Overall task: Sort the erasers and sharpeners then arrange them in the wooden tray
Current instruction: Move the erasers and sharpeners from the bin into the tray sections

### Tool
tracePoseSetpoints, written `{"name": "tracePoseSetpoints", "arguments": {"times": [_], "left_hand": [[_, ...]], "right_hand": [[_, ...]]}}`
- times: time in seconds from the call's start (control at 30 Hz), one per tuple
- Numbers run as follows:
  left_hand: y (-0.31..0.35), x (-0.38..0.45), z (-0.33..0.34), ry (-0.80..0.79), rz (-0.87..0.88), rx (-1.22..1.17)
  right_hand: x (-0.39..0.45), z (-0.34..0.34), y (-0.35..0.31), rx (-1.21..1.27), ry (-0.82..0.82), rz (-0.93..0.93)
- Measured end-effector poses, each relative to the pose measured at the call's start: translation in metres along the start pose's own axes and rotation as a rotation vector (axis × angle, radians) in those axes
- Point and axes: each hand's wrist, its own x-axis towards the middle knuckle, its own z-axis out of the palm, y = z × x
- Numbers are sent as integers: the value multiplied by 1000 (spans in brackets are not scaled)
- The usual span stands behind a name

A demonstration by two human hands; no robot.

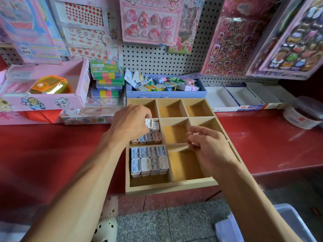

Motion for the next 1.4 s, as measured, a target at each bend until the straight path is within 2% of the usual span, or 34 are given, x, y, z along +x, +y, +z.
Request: {"name": "tracePoseSetpoints", "arguments": {"times": [0.1,0.27,0.4,0.53,0.7,0.83,0.97,1.13,1.27,1.4], "left_hand": [[1,4,8,-23,8,58],[-2,4,17,-38,-2,21],[-6,4,15,-51,-17,-42],[-10,6,19,-24,-21,-67],[-13,5,20,6,-6,-72],[-15,3,15,8,-7,-52],[-4,-4,4,49,1,-257],[33,-25,1,-37,189,-582],[40,-31,6,17,278,-639],[39,-33,6,63,330,-650]], "right_hand": [[1,-6,0,146,-4,25],[4,-8,4,8,-7,4],[7,-6,3,152,2,41],[6,-10,4,101,21,-16],[1,-14,2,167,53,10],[-2,-13,1,42,44,-13],[-5,-7,-4,102,27,-43],[-4,6,-6,100,-35,-93],[-7,10,-6,112,-49,-111],[-6,10,-5,-5,-62,-120]]}}
